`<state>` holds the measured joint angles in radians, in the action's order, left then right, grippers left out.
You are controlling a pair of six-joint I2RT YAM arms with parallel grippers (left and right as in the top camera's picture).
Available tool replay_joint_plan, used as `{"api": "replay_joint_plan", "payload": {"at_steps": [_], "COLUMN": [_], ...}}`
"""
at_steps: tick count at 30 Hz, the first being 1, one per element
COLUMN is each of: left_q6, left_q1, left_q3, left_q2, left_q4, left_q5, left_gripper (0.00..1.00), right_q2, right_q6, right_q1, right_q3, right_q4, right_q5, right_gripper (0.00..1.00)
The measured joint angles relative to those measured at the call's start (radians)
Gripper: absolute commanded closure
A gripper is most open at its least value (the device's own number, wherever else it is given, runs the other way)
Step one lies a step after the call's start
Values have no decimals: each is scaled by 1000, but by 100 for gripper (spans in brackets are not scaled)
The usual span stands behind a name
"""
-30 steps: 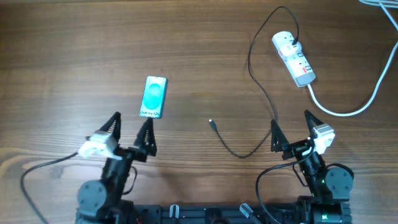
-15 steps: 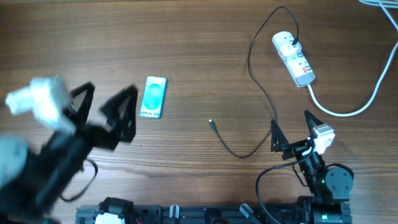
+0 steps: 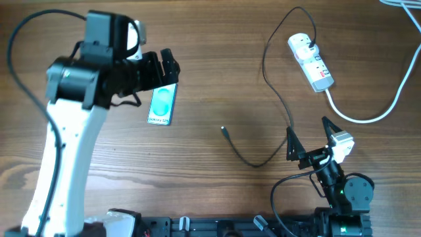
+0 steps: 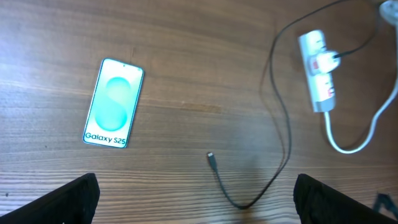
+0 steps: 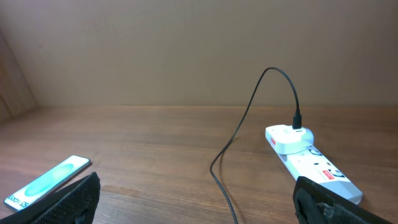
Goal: Plug charger to phone and switch on socket
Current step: 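Move the left gripper over the Galaxy S25 phone and lower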
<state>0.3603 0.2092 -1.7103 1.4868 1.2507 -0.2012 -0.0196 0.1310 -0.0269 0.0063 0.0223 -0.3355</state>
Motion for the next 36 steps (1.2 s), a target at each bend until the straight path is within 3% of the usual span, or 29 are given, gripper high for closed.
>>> {"api": "replay_joint_plan", "payload": {"at_steps": [25, 36], "left_q6": [-3, -3], "left_q1": [0, 0], "left_q3": [0, 0], "left_q2": [432, 536], "left_q4": [-25, -37], "left_q5": [168, 190], "left_gripper": [0, 0], "right_q2": [0, 0], "right_q6": [0, 0], "right_q1": [0, 0], "right_q3": [0, 0], "right_q4": [0, 0], "right_q5": [0, 0], "right_gripper": [0, 0]}}
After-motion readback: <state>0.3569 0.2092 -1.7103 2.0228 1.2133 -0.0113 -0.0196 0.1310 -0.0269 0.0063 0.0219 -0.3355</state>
